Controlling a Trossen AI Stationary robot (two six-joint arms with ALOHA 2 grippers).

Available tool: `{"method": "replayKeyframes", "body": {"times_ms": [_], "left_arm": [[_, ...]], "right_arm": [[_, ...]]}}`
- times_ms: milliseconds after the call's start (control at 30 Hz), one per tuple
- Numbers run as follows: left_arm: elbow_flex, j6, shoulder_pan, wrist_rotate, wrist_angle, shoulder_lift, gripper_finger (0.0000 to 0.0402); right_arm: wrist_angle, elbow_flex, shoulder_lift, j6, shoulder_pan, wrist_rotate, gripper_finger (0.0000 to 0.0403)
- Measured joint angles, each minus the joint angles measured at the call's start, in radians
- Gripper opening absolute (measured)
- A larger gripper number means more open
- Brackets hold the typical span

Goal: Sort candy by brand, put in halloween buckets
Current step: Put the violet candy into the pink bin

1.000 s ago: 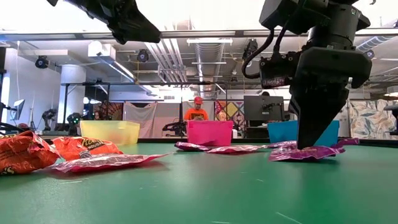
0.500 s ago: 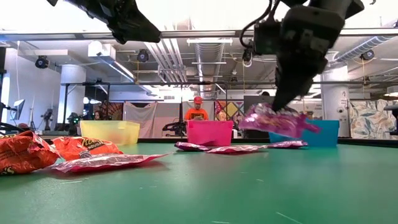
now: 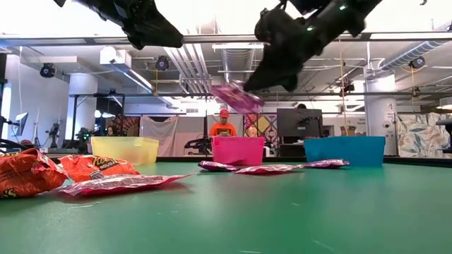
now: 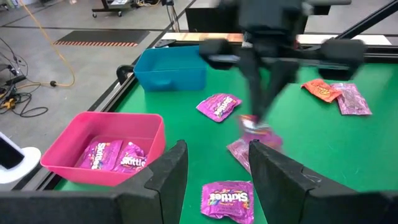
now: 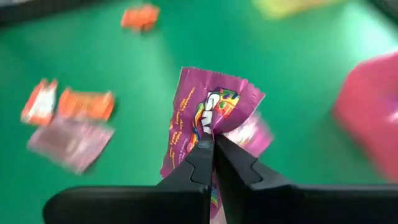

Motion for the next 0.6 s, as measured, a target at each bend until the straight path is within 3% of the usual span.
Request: {"method": "replayKeyframes", "body": {"times_ms": [267, 467, 600], "left_arm": [[0.0, 0.0, 0.0, 0.0, -0.001, 0.0, 0.0155], [0.0, 0.001, 0.0, 0.0, -0.002, 0.0, 0.0155], [0.0, 0.008, 0.0, 0.0, -0.002, 0.0, 0.0155]], "right_arm": [[0.189, 0.0, 0.001, -0.113, -0.191, 0.082, 0.0009], [0.191, 0.0, 0.007, 0.064, -0.347, 0.109, 0.0009], [0.203, 0.001, 0.05, 0.171, -0.424, 0.049, 0.0009]]}}
